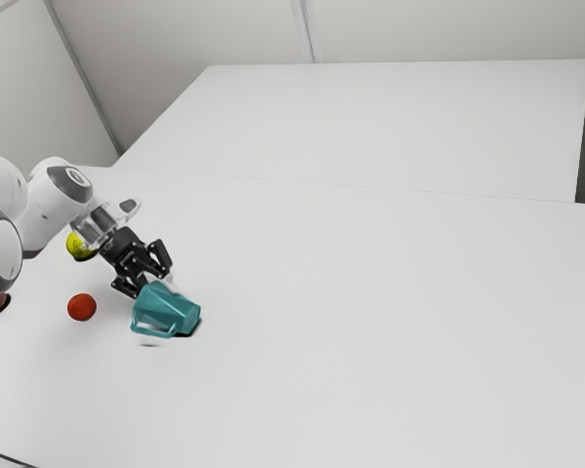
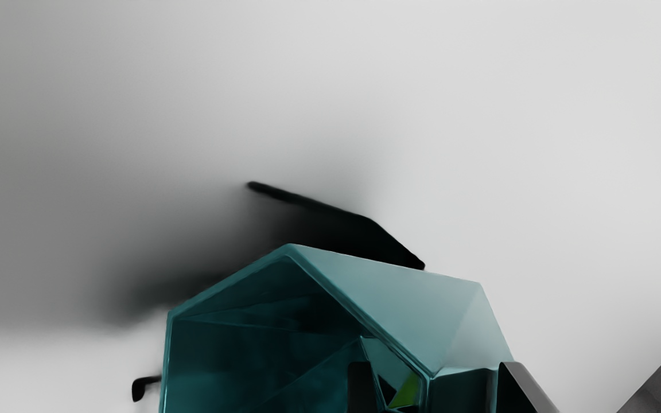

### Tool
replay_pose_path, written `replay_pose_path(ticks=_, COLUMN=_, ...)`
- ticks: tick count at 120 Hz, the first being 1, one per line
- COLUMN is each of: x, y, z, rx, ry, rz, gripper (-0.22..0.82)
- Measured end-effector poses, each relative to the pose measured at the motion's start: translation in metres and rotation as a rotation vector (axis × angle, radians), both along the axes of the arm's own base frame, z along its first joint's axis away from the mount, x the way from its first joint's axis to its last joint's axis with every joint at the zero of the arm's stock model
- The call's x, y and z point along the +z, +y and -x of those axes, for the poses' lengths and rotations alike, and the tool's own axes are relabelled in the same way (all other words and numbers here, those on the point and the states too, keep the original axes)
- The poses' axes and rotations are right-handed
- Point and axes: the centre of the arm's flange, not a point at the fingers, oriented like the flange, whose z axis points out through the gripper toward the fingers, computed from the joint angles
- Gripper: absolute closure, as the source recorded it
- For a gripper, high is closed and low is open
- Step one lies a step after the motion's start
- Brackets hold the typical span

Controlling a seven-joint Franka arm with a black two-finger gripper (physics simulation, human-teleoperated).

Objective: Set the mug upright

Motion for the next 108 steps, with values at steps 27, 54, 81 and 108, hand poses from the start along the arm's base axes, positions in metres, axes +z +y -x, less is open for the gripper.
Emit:
replay_pose_path(ticks=27, x=0.005, y=-0.018, z=-0.008, rx=-0.006, ry=-0.015, rz=0.026, gripper=0.67)
replay_pose_path(ticks=54, x=0.032, y=-0.04, z=-0.011, rx=-0.03, ry=-0.05, rz=0.033, gripper=0.75)
replay_pose_path(ticks=81, x=0.056, y=-0.073, z=-0.014, rx=-0.112, ry=-0.061, rz=-0.018, gripper=0.77)
replay_pose_path(ticks=108, x=0.064, y=-0.13, z=-0.017, rx=-0.265, ry=-0.125, rz=-0.222, gripper=0.78)
